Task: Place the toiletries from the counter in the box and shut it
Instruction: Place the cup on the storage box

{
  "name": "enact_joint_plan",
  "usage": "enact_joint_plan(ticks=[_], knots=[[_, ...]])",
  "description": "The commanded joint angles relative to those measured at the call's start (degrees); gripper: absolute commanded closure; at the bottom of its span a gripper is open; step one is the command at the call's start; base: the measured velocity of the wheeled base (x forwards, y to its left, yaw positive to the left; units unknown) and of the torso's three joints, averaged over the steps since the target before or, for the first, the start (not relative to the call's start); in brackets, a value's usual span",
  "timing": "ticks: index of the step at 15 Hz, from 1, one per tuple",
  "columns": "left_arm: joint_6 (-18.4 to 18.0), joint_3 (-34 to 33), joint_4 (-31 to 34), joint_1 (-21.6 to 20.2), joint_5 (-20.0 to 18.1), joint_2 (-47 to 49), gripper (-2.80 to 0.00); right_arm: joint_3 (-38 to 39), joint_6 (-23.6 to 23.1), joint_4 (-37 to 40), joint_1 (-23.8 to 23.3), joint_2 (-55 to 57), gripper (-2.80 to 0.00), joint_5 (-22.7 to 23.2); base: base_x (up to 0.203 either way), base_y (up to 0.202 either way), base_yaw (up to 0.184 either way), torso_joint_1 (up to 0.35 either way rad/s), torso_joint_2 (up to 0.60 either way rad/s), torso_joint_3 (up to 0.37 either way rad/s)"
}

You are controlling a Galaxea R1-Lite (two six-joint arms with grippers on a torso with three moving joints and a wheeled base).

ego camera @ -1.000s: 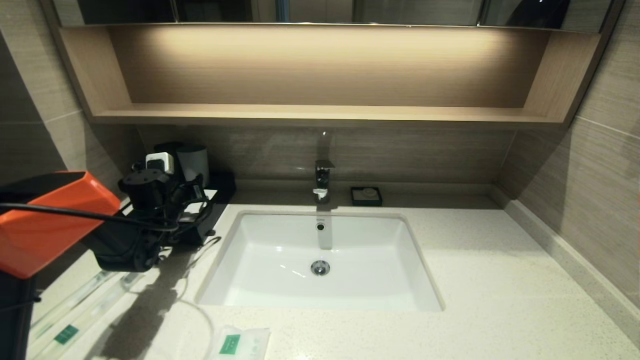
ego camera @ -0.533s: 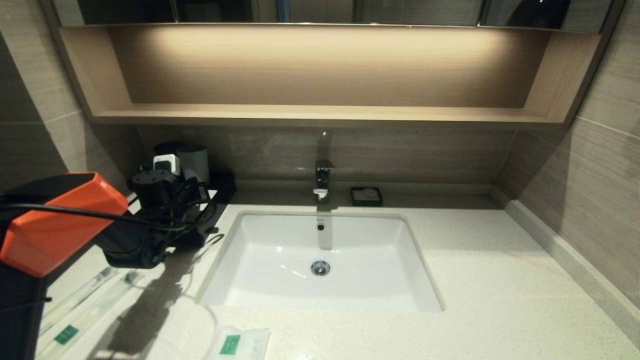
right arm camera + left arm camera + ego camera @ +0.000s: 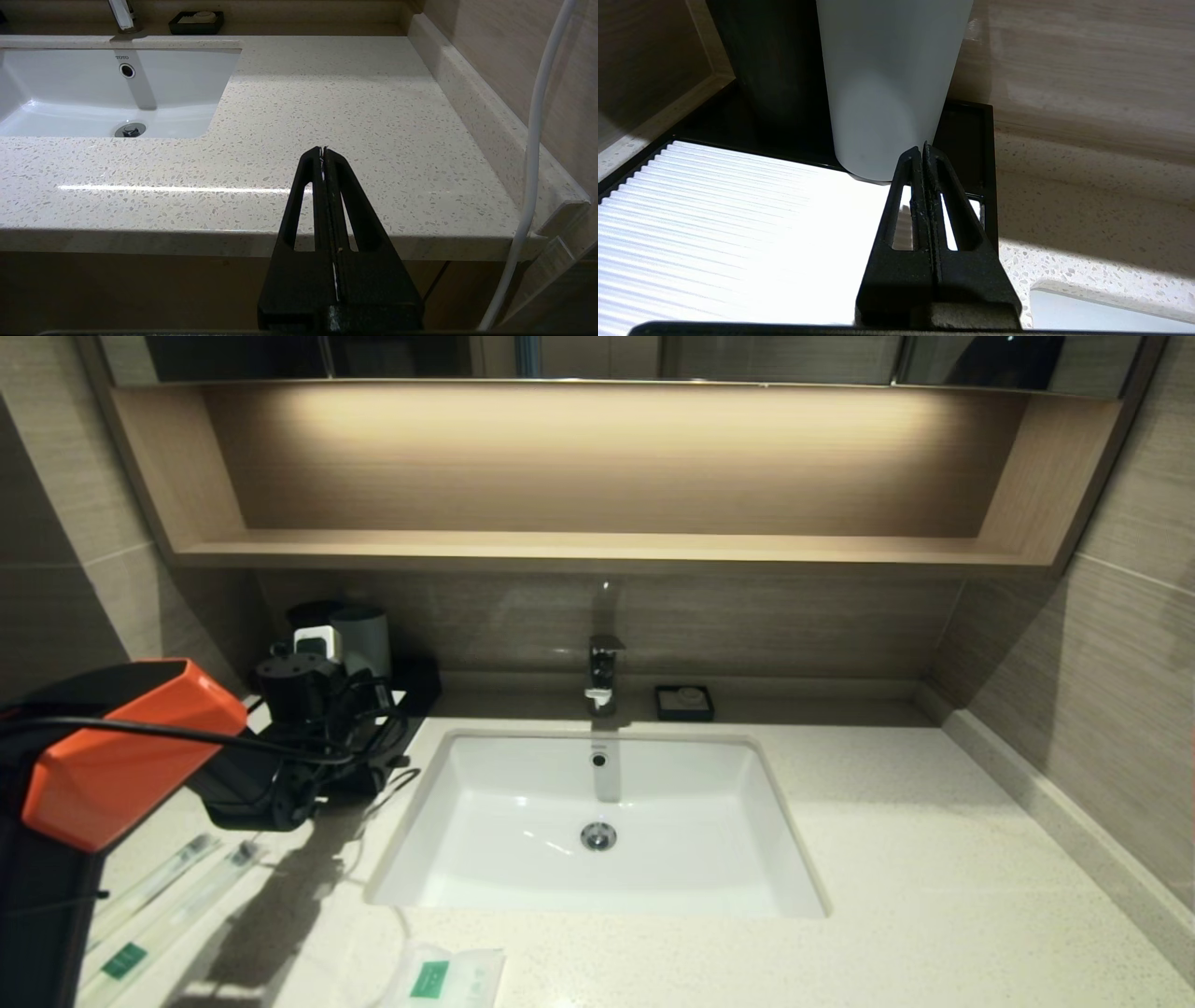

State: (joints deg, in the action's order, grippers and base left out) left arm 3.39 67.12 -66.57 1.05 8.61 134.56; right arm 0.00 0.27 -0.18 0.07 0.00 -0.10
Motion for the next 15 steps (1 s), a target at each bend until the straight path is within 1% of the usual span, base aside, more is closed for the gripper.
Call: enact_joint_plan(ticks=[1, 4, 9, 11, 15], knots=[[0.04, 1.68, 1.20, -0.08, 0.47, 0.61, 0.00, 0.09, 0.00, 0.00, 0.01, 0.00, 0.00, 0.01, 0.000, 0.000, 0.000, 0.000, 0.00, 0.000], [0.04, 4.49, 3.59, -0.08, 1.67, 1.42, 0.00, 0.09, 0.00, 0.00, 0.01, 0.00, 0.00, 0.01, 0.000, 0.000, 0.000, 0.000, 0.00, 0.000], [0.04, 7.43, 5.77, -0.59, 2.14, 2.05, 0.00, 0.09, 0.00, 0.00, 0.01, 0.00, 0.00, 0.01, 0.000, 0.000, 0.000, 0.000, 0.00, 0.000], [-0.04, 9.51, 7.49, -0.61, 3.44, 2.11, 0.00, 0.03, 0.00, -0.05, 0.01, 0.00, 0.00, 0.01, 0.000, 0.000, 0.000, 0.000, 0.00, 0.000], [-0.01, 11.90, 10.67, -0.70, 3.66, 2.11, 0.00, 0.00, 0.00, 0.00, 0.01, 0.00, 0.00, 0.01, 0.000, 0.000, 0.000, 0.000, 0.00, 0.000]])
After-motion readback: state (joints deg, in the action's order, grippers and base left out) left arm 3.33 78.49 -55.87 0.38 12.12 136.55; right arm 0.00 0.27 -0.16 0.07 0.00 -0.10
